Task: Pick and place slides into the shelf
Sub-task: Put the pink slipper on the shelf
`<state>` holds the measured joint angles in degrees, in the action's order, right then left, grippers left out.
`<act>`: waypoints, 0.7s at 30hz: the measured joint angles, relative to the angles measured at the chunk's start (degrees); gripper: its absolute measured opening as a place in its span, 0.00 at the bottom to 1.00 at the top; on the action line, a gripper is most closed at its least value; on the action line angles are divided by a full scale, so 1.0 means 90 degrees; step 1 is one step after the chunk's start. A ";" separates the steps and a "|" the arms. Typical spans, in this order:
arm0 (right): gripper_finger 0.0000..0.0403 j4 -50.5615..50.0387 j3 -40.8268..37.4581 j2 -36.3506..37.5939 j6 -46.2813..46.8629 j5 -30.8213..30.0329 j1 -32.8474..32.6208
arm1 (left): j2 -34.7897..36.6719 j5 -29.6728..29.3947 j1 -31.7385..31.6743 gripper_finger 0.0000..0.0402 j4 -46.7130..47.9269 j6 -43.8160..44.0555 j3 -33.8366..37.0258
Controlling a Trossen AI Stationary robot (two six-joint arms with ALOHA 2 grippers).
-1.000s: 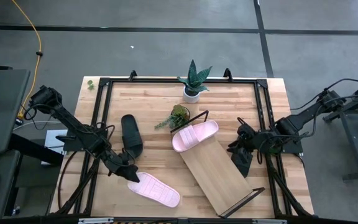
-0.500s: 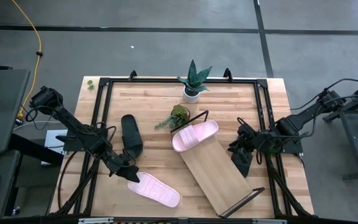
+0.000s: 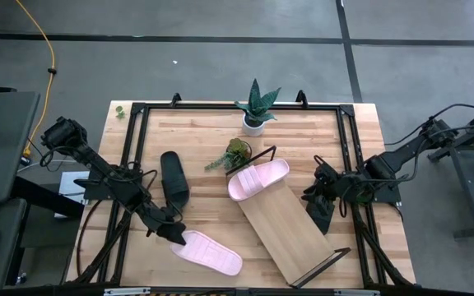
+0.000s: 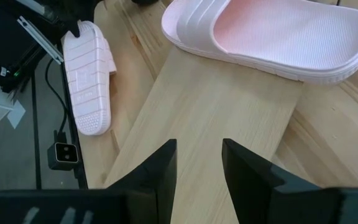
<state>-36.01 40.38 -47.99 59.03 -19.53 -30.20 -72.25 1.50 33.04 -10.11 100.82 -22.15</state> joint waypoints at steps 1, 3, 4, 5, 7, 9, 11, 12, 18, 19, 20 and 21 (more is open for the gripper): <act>0.29 0.0000 0.0000 0.0000 -0.0007 0.0000 -0.0001 | 0.0000 0.0004 0.0000 0.43 -0.0050 -0.0015 0.0000; 0.29 -0.0005 0.0000 0.0000 -0.0013 -0.0002 -0.0002 | 0.0000 0.0046 0.0000 0.41 -0.0102 -0.0066 0.0000; 0.29 -0.0017 0.0000 0.0000 -0.0016 -0.0002 -0.0001 | 0.0000 0.0049 0.0000 0.40 -0.0152 -0.0123 0.0001; 0.29 -0.0027 0.0000 0.0000 -0.0016 -0.0002 0.0000 | -0.0002 0.0051 0.0000 0.38 -0.0252 -0.0173 0.0002; 0.29 -0.0025 0.0000 0.0000 -0.0016 -0.0002 -0.0002 | -0.0002 0.0053 0.0000 0.35 -0.0512 -0.0270 0.0002; 0.29 -0.0027 0.0000 0.0000 -0.0053 -0.0002 0.0000 | -0.0002 0.0056 0.0000 0.32 -0.0749 -0.0381 0.0002; 0.29 -0.0027 0.0000 0.0000 -0.0064 -0.0005 -0.0002 | -0.0002 0.0067 0.0000 0.28 -0.0976 -0.0488 0.0002; 0.29 -0.0027 0.0000 0.0000 -0.0064 -0.0007 -0.0002 | 0.0000 0.0069 0.0000 0.26 -0.1057 -0.0517 0.0002; 0.29 -0.0027 0.0000 0.0000 -0.0064 -0.0010 -0.0001 | 0.0000 0.0075 0.0000 0.11 -0.1248 -0.0584 0.0000; 0.29 -0.0027 0.0000 0.0000 -0.0064 -0.0010 0.0000 | 0.0000 0.0075 0.0000 0.09 -0.1266 -0.0584 0.0000; 0.29 -0.0029 0.0000 0.0000 -0.0064 -0.0010 -0.0002 | 0.0000 0.0075 0.0000 0.08 -0.1287 -0.0584 0.0000; 0.29 -0.0027 0.0000 0.0000 -0.0064 -0.0010 -0.0002 | 0.0000 0.0075 0.0000 0.07 -0.1313 -0.0584 0.0000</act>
<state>-36.25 40.38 -47.99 58.46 -19.62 -30.22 -72.25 2.17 33.04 -21.93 95.57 -22.15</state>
